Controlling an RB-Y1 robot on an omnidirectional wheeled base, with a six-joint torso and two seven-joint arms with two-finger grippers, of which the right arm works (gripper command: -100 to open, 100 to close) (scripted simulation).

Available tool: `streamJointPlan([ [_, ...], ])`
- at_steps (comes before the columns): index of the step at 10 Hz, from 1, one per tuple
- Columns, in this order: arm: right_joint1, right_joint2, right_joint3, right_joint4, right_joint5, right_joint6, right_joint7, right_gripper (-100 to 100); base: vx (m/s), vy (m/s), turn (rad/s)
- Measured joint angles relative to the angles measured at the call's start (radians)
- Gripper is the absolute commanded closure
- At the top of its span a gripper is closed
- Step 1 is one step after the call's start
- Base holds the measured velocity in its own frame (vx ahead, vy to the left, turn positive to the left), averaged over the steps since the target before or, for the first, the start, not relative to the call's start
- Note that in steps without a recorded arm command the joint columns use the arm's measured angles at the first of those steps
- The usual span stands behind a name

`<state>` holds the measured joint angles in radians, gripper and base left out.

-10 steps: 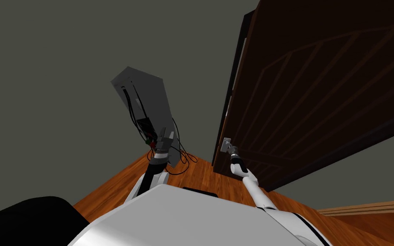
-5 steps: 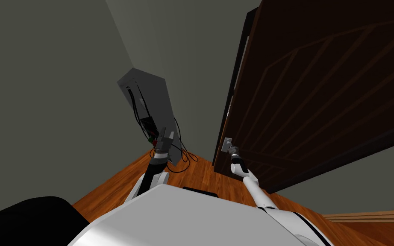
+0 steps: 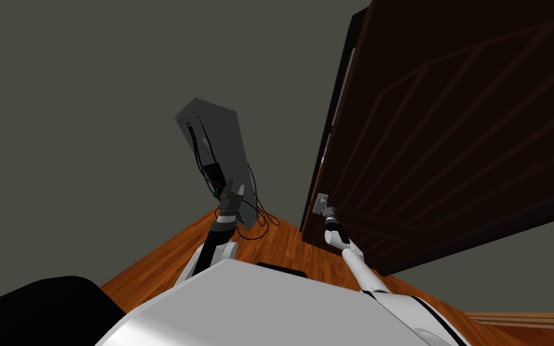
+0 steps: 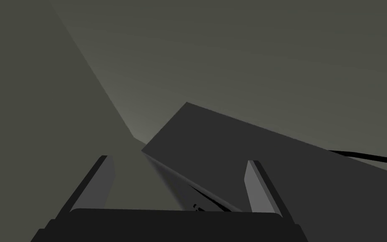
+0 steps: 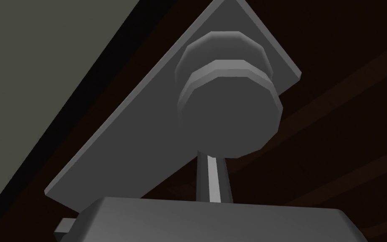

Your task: Pull the door open

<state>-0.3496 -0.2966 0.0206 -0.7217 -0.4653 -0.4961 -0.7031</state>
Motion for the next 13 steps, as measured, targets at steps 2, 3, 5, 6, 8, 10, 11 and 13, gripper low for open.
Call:
streamJointPlan([
  [2,0.0,0.013,0.001,0.001,-0.033,0.005,-0.045,-100,-0.112,-0.044,0.006],
  [3,0.007,0.026,0.003,-0.008,-0.047,0.013,-0.062,-100,-0.111,-0.028,0.037],
  [5,0.005,0.039,0.008,-0.022,-0.069,0.009,-0.098,-100,-0.067,-0.014,0.002],
  [6,0.009,0.048,0.008,-0.047,-0.091,0.014,-0.122,-100,-0.106,-0.047,0.015],
  [8,0.004,0.07,0.009,-0.058,-0.124,0.018,-0.164,-100,-0.088,-0.024,0.007],
  [10,0.001,0.085,0.012,-0.067,-0.155,0.02,-0.208,-100,-0.085,-0.034,0.012],
  [11,0.002,0.095,0.013,-0.078,-0.173,0.024,-0.232,-100,-0.089,-0.029,0.011],
  [13,0.002,0.114,0.016,-0.092,-0.208,0.028,-0.28,-100,-0.093,-0.03,0.011],
])
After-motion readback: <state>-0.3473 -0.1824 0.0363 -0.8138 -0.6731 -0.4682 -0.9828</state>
